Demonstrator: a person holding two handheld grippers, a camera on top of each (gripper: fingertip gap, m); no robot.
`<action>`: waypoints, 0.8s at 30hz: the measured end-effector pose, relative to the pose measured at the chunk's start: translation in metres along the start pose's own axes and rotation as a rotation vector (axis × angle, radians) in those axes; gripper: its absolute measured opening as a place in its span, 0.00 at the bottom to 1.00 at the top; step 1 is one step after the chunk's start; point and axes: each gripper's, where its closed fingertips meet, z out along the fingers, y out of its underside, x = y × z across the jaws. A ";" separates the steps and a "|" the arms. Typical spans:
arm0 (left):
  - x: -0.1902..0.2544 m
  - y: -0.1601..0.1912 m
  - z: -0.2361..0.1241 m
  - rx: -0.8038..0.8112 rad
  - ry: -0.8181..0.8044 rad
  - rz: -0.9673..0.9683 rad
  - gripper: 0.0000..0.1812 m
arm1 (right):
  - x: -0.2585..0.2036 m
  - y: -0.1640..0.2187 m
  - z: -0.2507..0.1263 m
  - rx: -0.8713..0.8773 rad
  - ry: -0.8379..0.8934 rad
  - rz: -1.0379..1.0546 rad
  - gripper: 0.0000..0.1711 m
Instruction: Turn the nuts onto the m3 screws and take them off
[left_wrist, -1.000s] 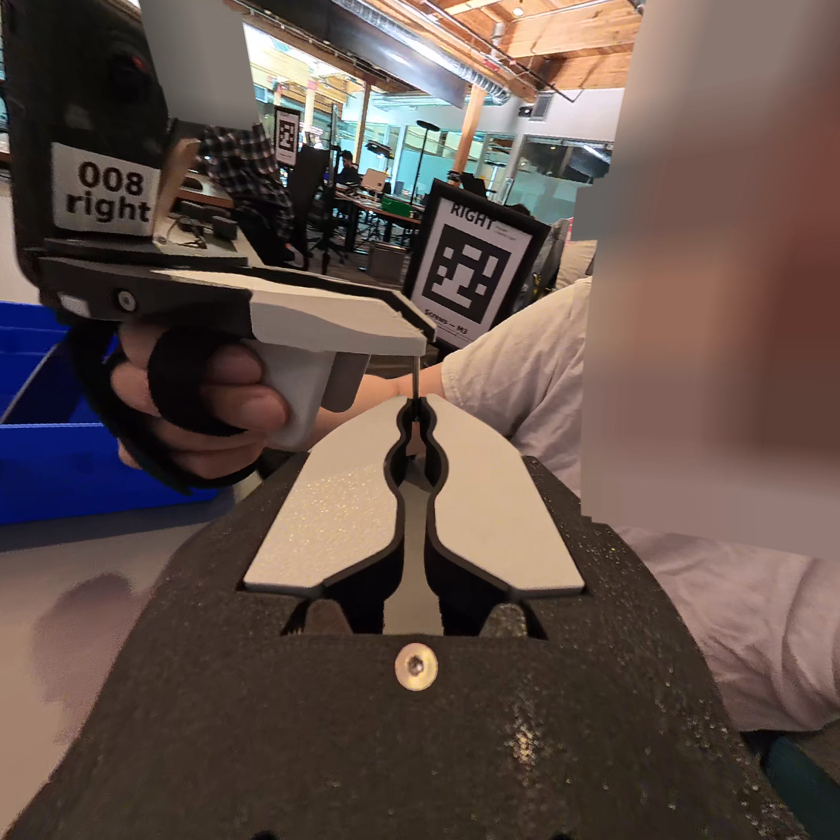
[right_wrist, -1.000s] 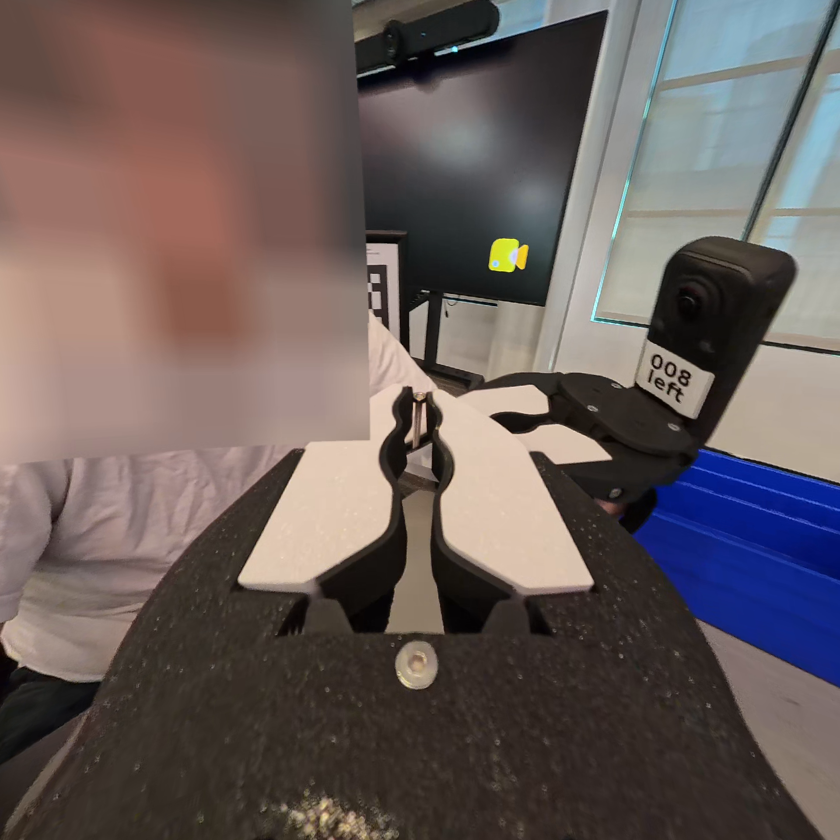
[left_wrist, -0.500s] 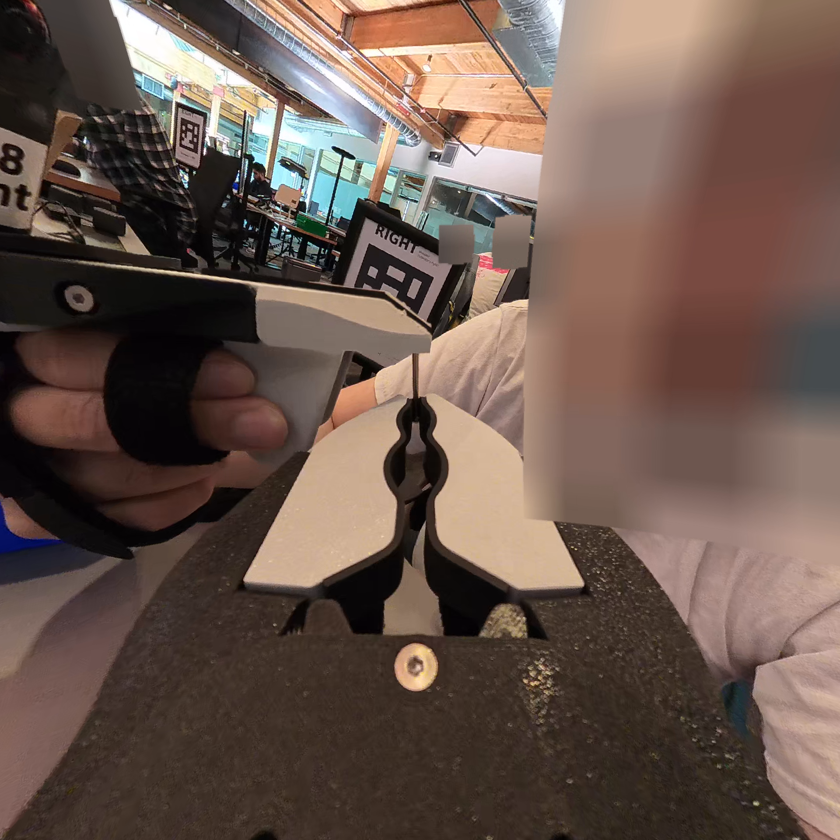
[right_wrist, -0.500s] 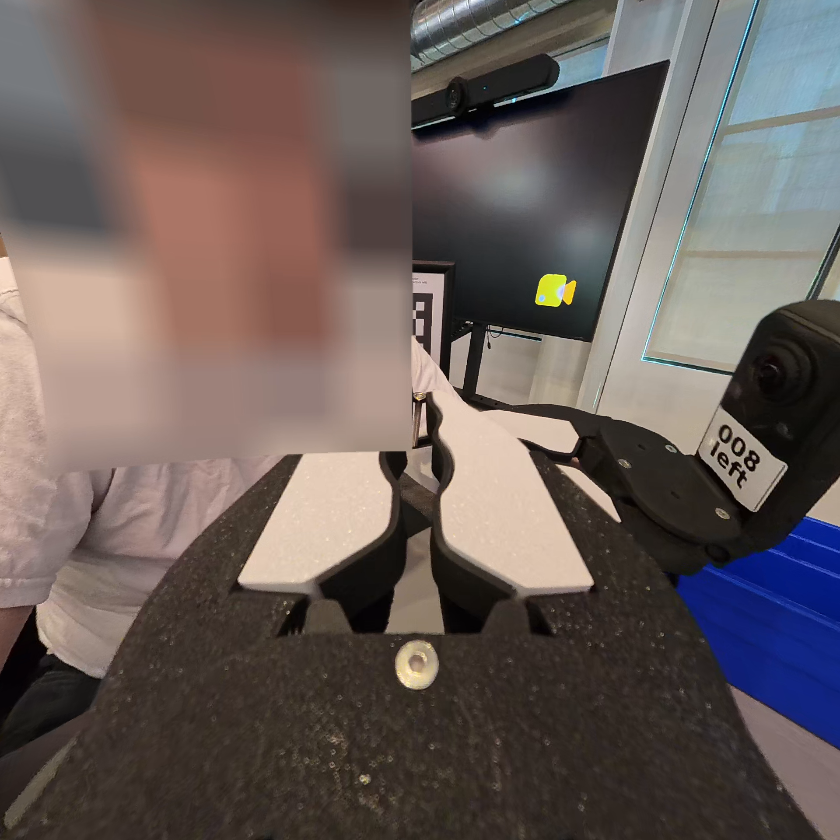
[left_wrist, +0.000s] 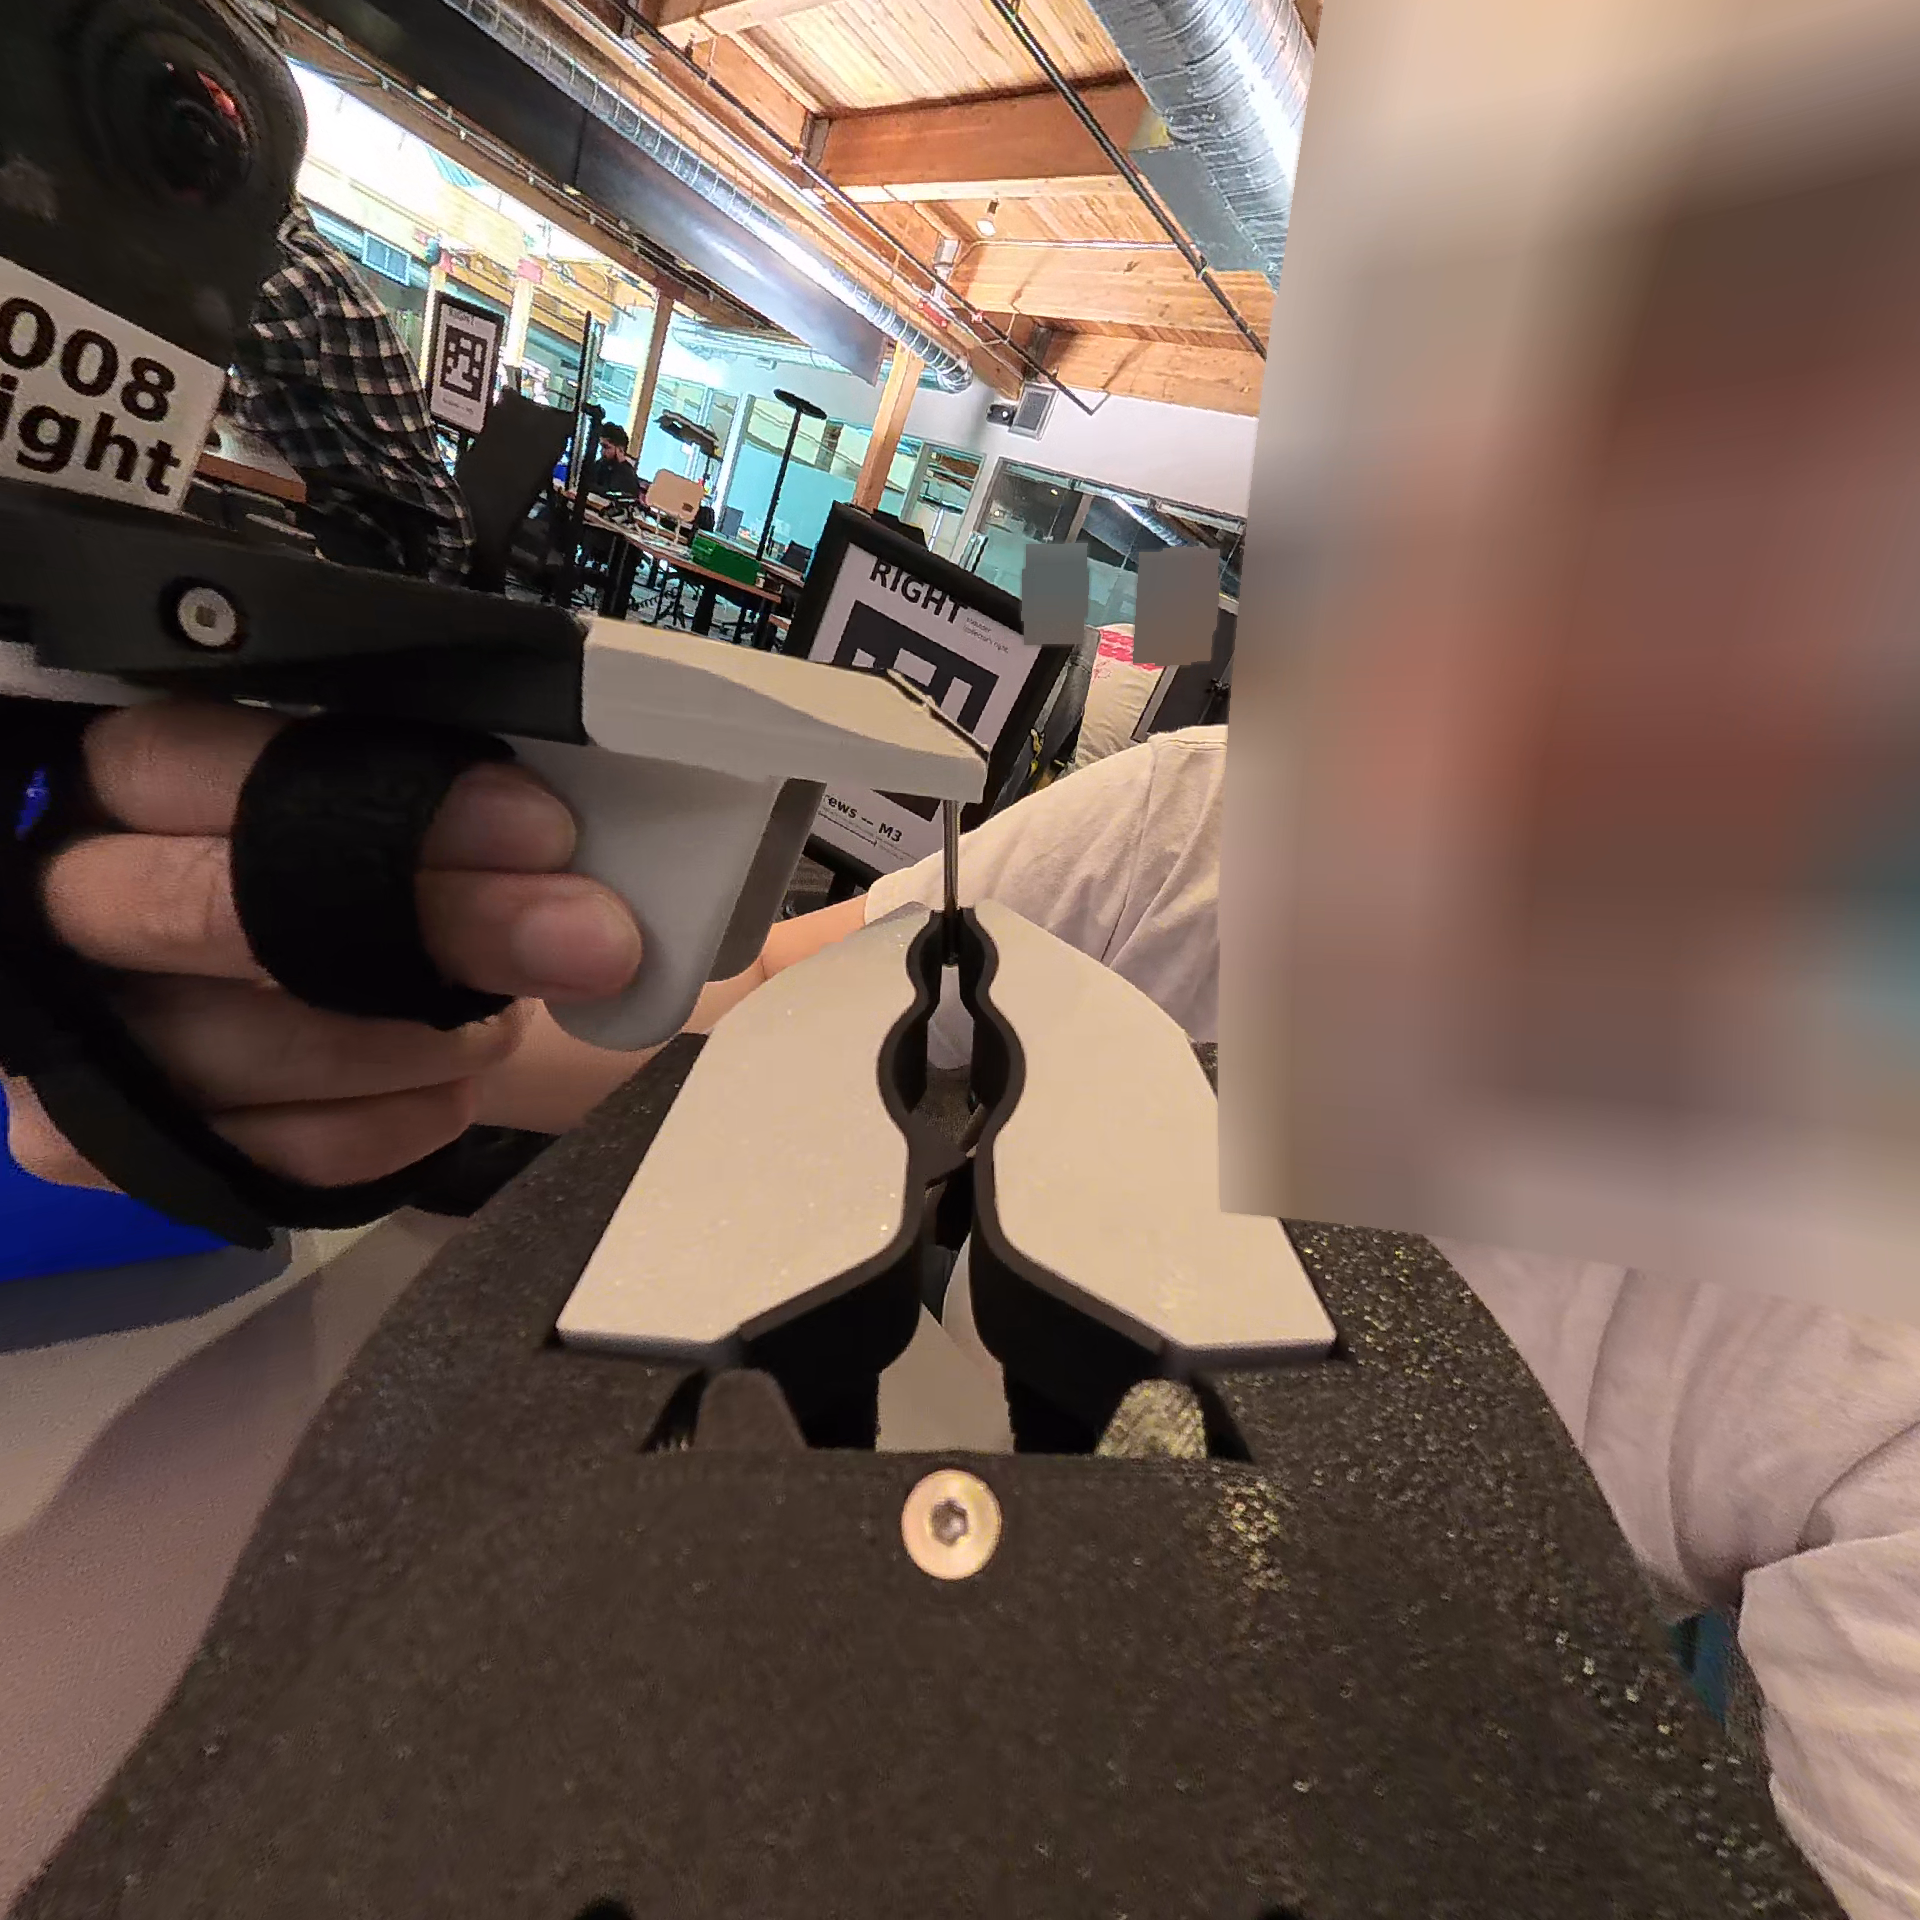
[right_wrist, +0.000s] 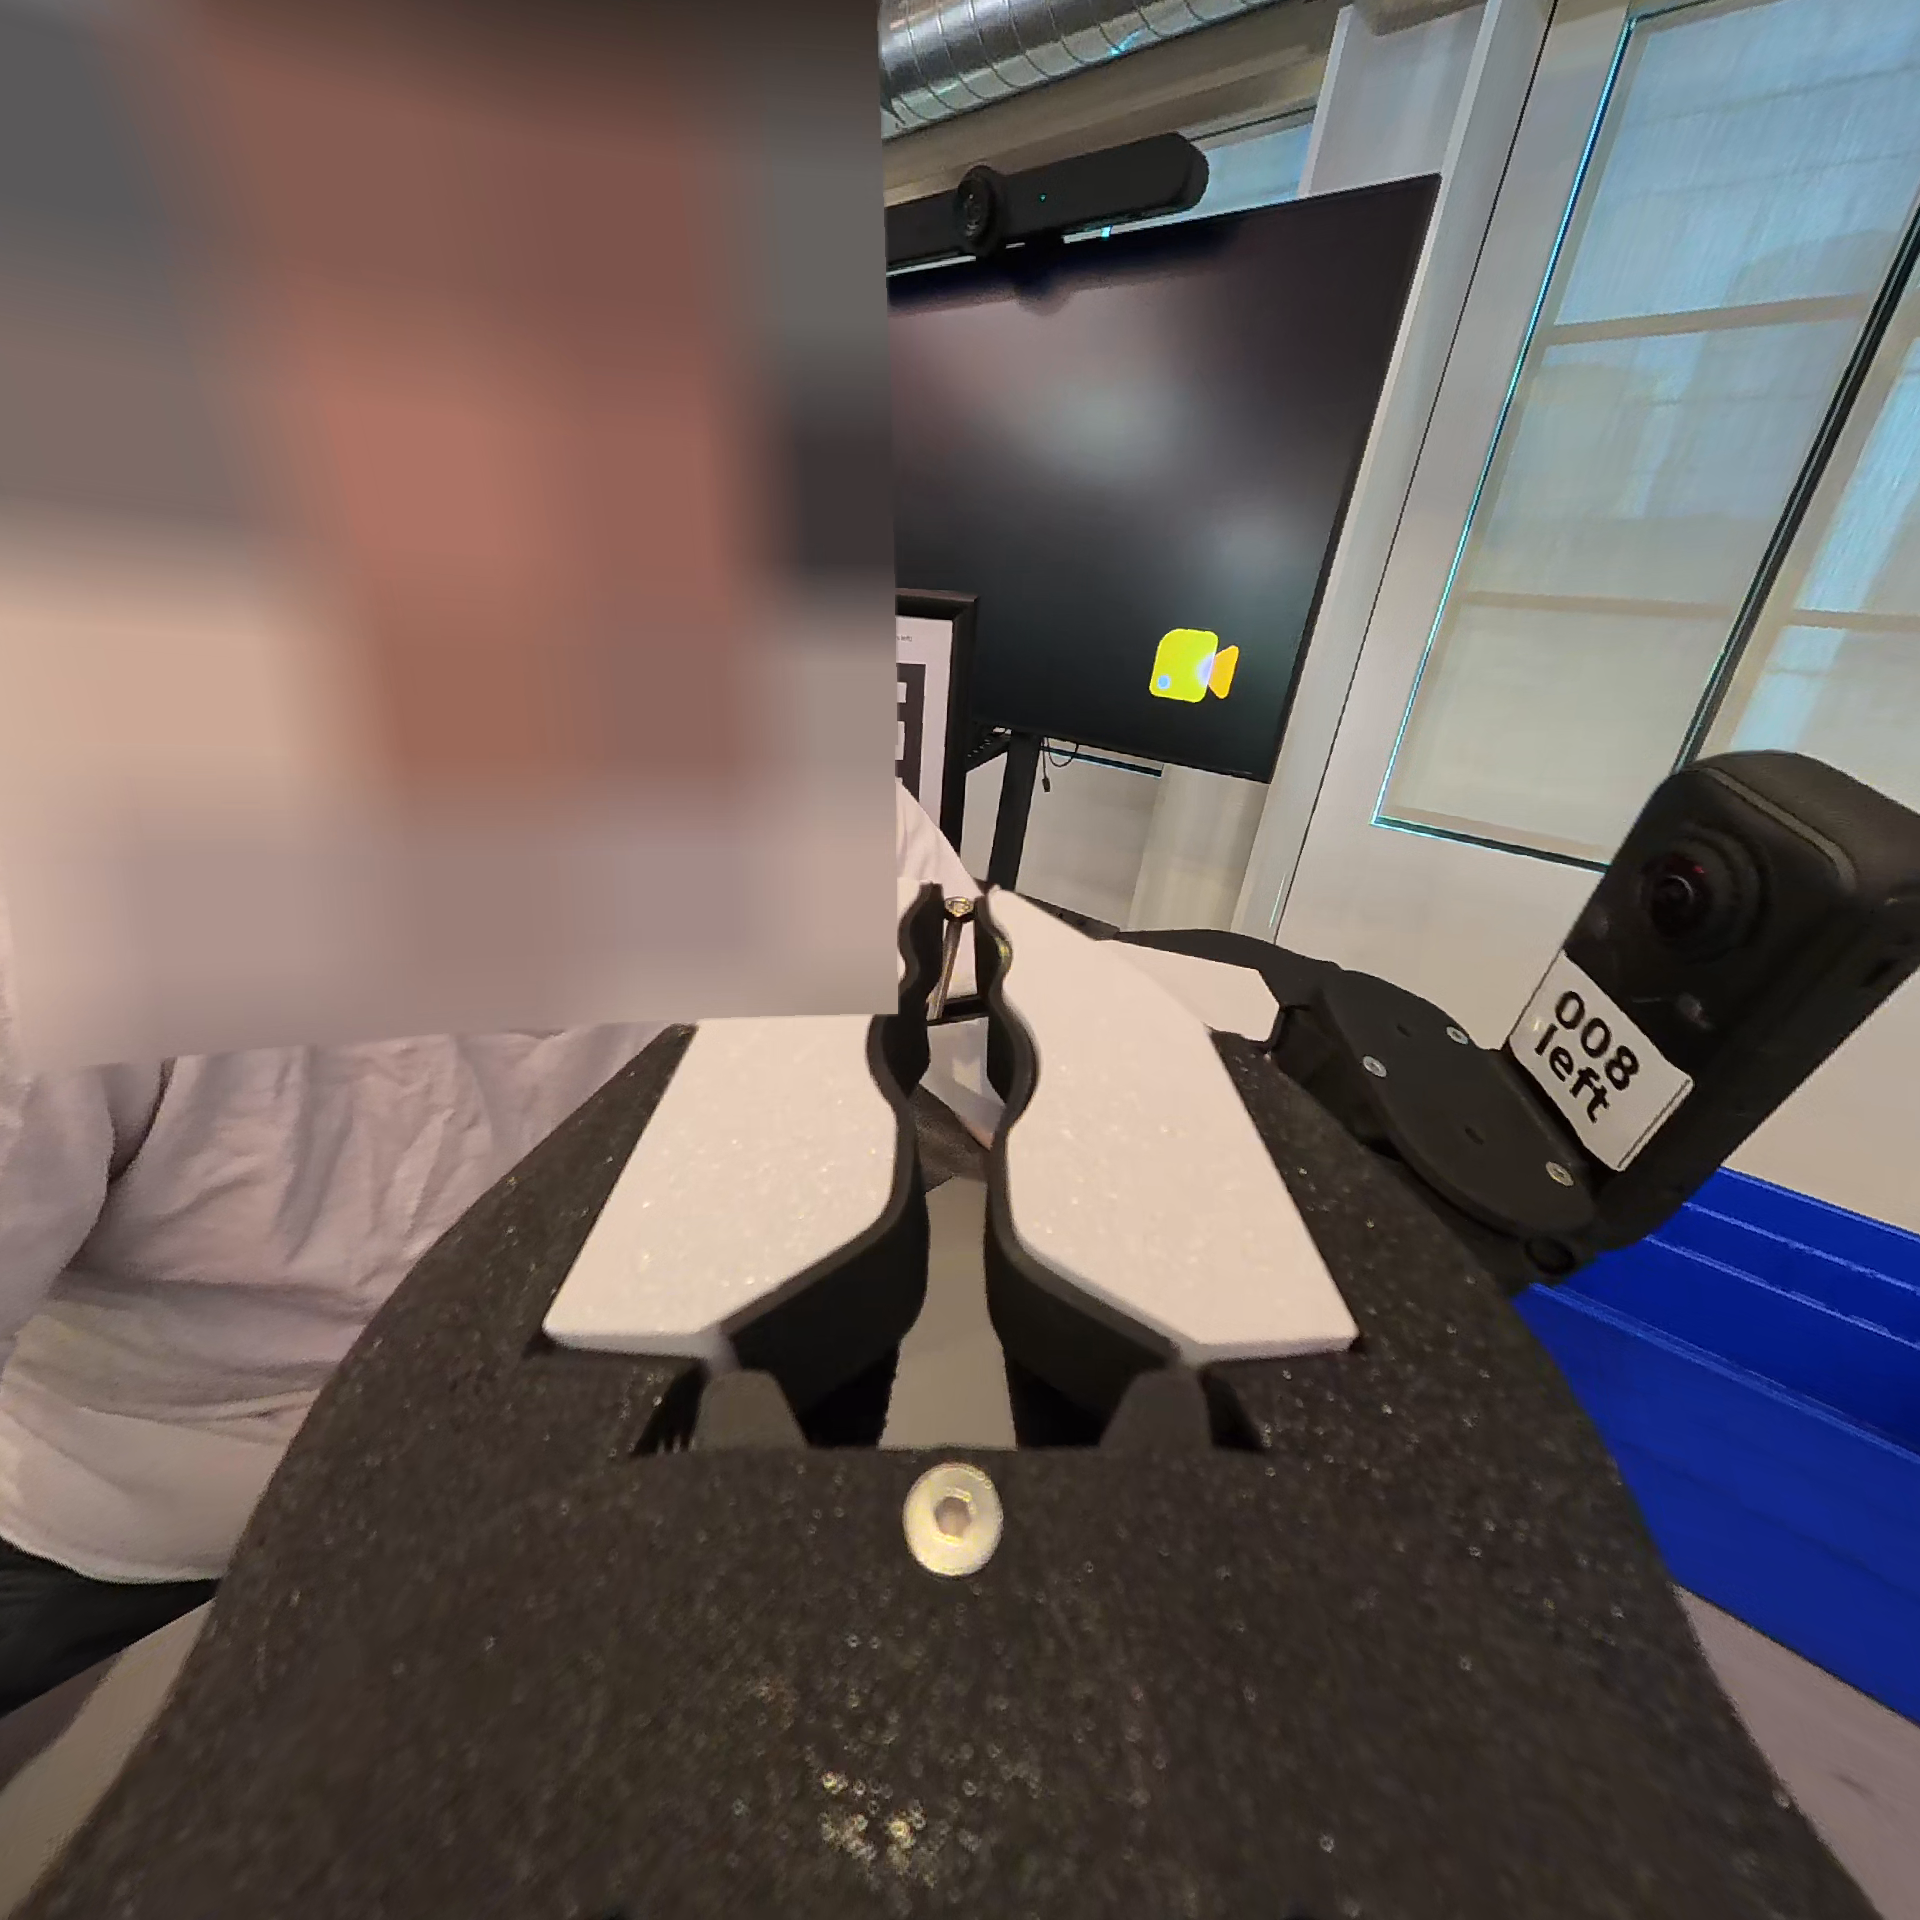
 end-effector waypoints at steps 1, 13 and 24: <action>0.000 0.000 0.000 0.002 -0.001 0.001 0.01 | 0.000 0.000 0.000 -0.004 0.007 -0.004 0.03; -0.046 -0.038 -0.050 0.137 -0.504 0.250 0.01 | 0.067 -0.027 -0.030 -0.060 0.616 -0.136 0.18; -0.077 -0.057 -0.114 0.131 -1.239 0.601 0.01 | 0.110 -0.022 -0.061 -0.271 1.352 -0.459 0.15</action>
